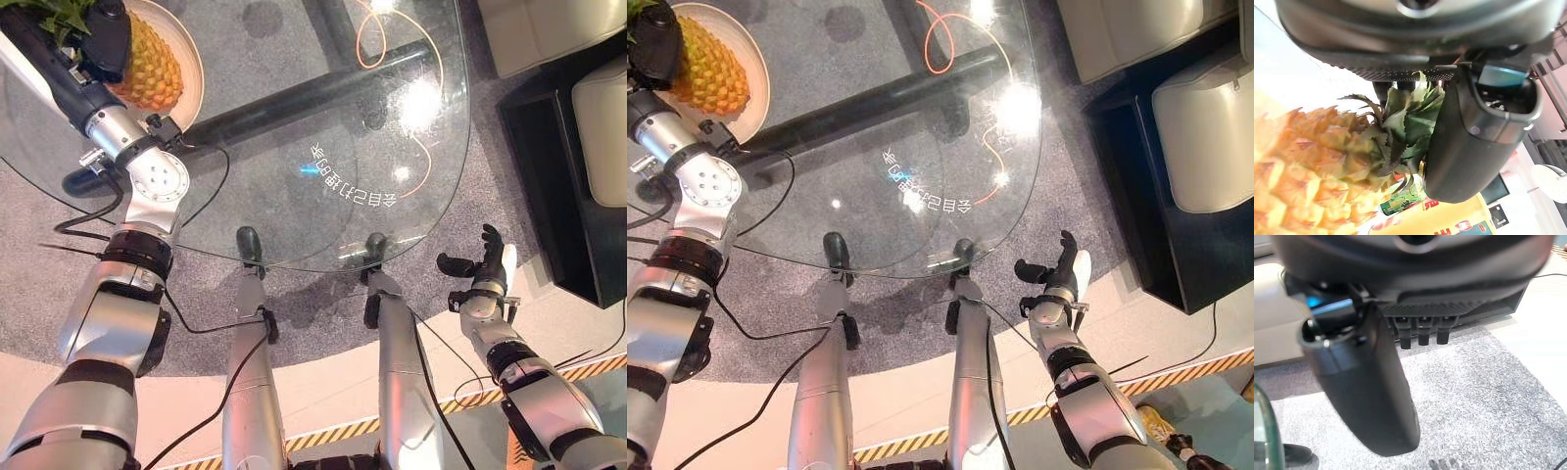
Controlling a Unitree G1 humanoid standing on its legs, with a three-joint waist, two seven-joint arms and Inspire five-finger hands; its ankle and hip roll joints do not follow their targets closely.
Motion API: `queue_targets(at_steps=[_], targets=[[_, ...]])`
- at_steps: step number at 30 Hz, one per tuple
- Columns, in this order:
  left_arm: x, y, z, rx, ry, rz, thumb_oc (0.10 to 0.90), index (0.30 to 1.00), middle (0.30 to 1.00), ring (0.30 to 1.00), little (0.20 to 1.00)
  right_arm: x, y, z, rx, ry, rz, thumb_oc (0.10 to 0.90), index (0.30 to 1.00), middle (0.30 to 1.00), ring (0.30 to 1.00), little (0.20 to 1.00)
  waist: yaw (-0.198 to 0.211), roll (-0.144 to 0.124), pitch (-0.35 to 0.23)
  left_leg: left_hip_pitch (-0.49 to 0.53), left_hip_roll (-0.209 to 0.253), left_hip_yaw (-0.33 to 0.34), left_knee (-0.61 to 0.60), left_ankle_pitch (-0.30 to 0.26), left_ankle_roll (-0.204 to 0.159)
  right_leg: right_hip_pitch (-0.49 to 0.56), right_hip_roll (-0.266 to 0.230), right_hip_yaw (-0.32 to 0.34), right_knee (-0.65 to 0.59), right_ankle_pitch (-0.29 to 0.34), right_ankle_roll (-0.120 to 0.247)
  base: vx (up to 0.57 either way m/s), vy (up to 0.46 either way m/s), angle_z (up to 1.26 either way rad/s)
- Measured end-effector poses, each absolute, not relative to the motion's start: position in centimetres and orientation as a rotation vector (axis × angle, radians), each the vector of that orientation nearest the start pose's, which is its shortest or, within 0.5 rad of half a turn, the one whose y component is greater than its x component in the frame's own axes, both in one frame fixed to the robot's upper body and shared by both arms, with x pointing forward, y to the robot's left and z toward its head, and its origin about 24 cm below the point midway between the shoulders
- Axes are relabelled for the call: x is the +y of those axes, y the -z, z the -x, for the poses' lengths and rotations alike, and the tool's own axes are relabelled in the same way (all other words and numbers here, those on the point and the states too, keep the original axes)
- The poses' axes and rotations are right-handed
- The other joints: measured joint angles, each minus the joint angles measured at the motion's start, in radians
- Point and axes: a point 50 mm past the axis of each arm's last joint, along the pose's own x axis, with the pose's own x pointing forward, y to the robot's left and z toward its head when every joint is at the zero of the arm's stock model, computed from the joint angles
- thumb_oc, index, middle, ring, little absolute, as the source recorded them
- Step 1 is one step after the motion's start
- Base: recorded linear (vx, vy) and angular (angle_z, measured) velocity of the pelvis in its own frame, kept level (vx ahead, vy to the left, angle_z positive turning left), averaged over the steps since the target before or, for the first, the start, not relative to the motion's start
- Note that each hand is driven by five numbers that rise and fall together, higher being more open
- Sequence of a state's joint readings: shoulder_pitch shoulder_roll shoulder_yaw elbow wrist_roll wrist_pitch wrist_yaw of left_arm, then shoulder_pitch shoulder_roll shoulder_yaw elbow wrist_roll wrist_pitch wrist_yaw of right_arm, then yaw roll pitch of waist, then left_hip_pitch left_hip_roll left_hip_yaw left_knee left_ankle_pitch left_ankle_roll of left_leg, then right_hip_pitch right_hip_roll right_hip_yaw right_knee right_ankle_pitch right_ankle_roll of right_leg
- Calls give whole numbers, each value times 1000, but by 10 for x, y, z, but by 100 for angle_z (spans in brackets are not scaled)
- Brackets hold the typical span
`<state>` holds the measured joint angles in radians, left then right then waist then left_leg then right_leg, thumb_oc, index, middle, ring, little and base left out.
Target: Pick up the fruit to the plate
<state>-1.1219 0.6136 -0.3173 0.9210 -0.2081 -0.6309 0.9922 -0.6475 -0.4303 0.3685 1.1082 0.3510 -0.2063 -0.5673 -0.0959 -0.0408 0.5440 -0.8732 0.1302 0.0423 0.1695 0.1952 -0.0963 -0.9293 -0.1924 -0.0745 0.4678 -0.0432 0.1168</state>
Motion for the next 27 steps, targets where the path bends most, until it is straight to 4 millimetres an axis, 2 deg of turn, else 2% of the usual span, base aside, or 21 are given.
queue_targets(at_steps=[3,12,13,14,19,27], targets=[[244,-287,-362,-975,-824,-97,649,771,771,771,749,-257,-29,-337,195,564,382,800,900,900,900,900,1,0,0,0,0,0,0,0,0,0,0,0,0,0,0,0,0,0],[242,-282,-361,-982,-783,-98,729,839,839,839,829,-258,-26,-334,201,571,378,800,900,900,900,900,8,0,0,0,0,0,-2,0,0,0,0,-1,-1,-1,1,0,0,0],[242,-282,-361,-981,-784,-98,748,855,855,855,848,-258,-25,-333,203,571,378,800,900,900,900,900,9,0,0,0,0,0,-2,0,0,0,0,-1,-1,-1,1,0,0,0],[242,-282,-361,-981,-786,-96,800,900,900,900,900,-258,-25,-333,202,570,378,800,900,900,900,900,9,0,0,0,0,0,-2,0,0,1,0,-1,-1,0,1,0,0,0],[243,-280,-360,-985,-783,-113,800,900,900,900,900,-256,-26,-334,193,565,373,800,900,900,900,900,10,0,0,0,0,-1,-2,1,-1,1,-1,-2,-1,0,1,0,0,0],[240,-265,-356,-1005,-734,-173,800,900,900,900,900,-256,-24,-332,191,558,390,800,900,900,900,900,13,0,0,1,0,-1,-2,1,-1,1,-1,-3,-1,0,1,0,0,0]])
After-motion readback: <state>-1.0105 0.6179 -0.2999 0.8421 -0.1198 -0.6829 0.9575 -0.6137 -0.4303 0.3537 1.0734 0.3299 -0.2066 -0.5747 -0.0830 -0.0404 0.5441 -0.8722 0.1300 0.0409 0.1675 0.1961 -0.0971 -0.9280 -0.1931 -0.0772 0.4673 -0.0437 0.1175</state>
